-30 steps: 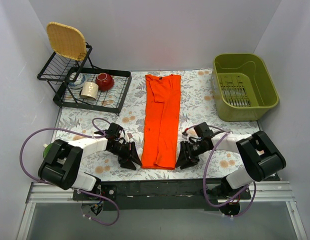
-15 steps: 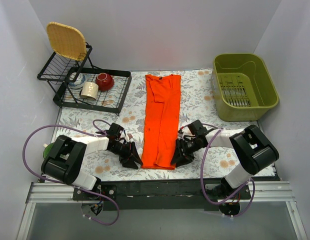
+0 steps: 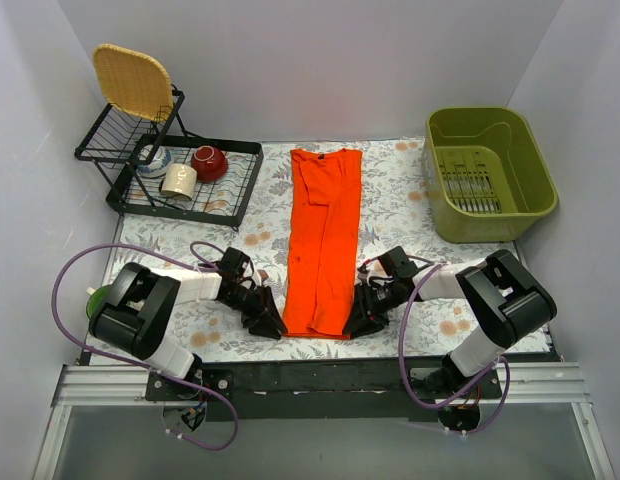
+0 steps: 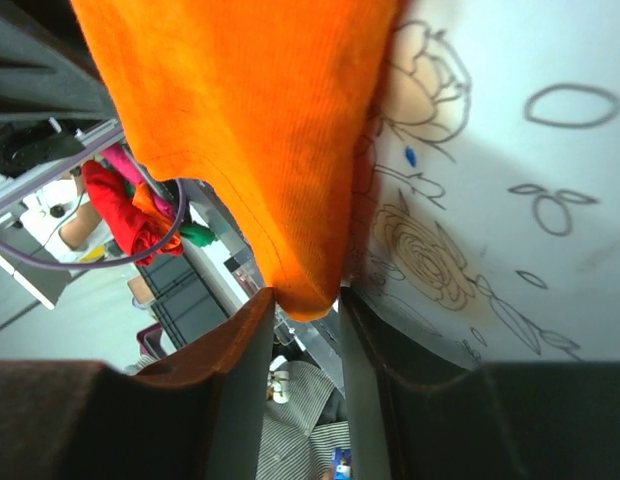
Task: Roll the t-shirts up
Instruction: Roll the T-shirt to the center of the board.
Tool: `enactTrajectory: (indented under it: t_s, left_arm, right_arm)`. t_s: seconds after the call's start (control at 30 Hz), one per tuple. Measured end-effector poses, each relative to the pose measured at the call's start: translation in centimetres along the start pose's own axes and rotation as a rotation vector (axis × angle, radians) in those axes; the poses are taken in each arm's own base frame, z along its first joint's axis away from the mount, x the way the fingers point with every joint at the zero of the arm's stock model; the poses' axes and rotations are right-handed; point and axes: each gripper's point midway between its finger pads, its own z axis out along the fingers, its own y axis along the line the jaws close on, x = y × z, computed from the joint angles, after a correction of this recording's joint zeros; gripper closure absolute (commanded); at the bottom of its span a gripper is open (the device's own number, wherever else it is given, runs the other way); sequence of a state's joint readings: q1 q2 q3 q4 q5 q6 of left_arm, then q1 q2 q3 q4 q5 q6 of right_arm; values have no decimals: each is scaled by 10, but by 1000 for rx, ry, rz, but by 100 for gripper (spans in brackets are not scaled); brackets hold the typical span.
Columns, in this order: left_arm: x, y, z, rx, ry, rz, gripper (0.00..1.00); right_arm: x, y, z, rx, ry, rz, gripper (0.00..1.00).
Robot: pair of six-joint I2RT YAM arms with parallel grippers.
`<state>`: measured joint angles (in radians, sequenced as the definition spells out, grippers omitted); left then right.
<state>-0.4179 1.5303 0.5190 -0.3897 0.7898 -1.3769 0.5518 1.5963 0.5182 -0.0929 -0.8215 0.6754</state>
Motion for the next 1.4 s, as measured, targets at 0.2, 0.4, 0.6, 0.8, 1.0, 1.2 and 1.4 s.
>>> enactTrajectory:
  t_s: [0.2,0.4,0.6,0.8,1.0,1.2,1.4]
  left_arm:
    - [-1,0,1,-2,-3,8,74]
    - [-2,0,3,7,-11,17,78]
    - [-6,0,4,21,-32,46,100]
    - [-9,-1,6,32,-54,76,100]
    - [-13,-3,3,29,-92,122,100]
    - [-16,-15,-5,52,-145,209,100]
    - [-12,-31,-10,109,-153,276,100]
  right_arm:
    - [1,-1,2,-27,-4,-20,63]
    - [4,-2,3,-48,-17,-28,67]
    - [6,-3,4,-72,-33,-47,70]
    - [4,-7,5,-83,-64,-70,99]
    - [-1,-8,-1,-92,-111,-89,99]
    - [-6,11,-16,-124,-186,-216,99]
    - [-6,24,-25,-151,-222,-295,99]
